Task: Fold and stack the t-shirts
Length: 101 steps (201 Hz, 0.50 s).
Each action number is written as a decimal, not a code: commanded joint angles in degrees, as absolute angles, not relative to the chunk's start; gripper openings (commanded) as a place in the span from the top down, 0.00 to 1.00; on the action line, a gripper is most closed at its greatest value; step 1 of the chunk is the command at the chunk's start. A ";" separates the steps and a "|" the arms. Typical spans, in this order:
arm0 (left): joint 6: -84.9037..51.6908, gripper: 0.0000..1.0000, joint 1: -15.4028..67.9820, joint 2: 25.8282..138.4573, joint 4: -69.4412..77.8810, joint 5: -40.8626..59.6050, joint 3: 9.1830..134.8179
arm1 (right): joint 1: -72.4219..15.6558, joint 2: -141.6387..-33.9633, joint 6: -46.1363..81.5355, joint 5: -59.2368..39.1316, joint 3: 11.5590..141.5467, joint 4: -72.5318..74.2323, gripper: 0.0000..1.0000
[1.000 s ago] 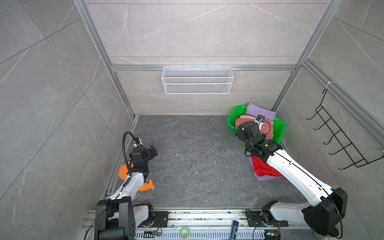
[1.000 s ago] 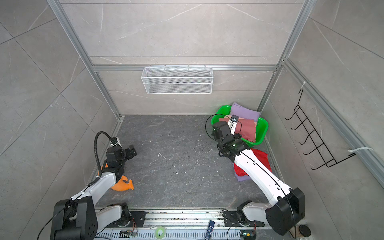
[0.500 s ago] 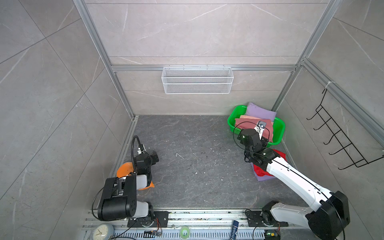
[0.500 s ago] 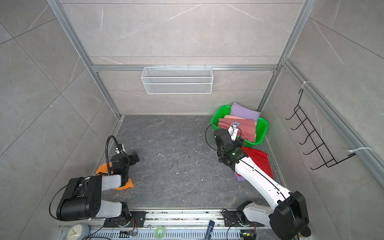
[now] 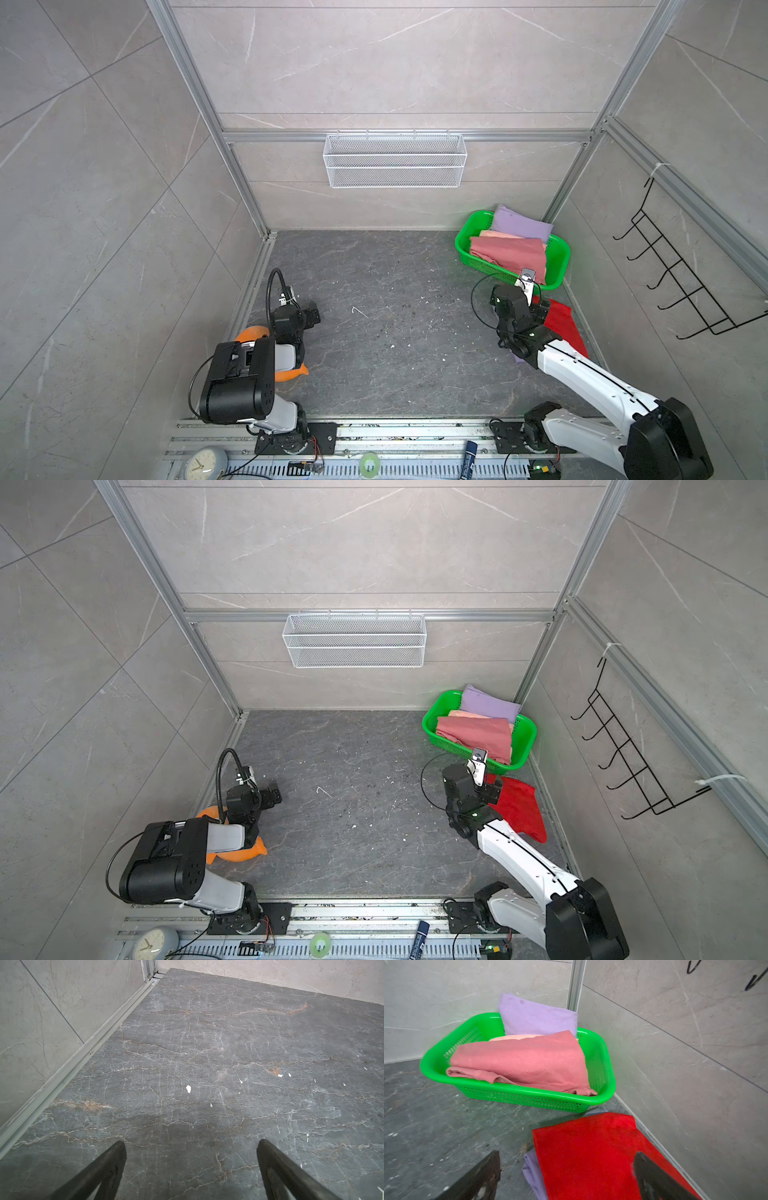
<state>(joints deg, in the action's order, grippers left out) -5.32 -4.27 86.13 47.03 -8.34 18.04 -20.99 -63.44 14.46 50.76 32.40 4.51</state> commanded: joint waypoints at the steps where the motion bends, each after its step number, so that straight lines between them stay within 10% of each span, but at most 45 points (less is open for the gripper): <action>1: -3.85 0.00 -4.36 85.69 50.62 -7.43 19.25 | -17.23 -64.90 10.21 45.70 27.63 16.60 0.00; 101: -3.69 0.00 -4.23 85.74 50.63 -7.62 19.29 | -13.70 -84.07 0.75 28.81 23.03 44.29 0.00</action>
<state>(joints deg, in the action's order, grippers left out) -5.32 -4.25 86.13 47.11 -8.34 18.04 -14.15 -83.11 3.73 35.83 22.33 39.40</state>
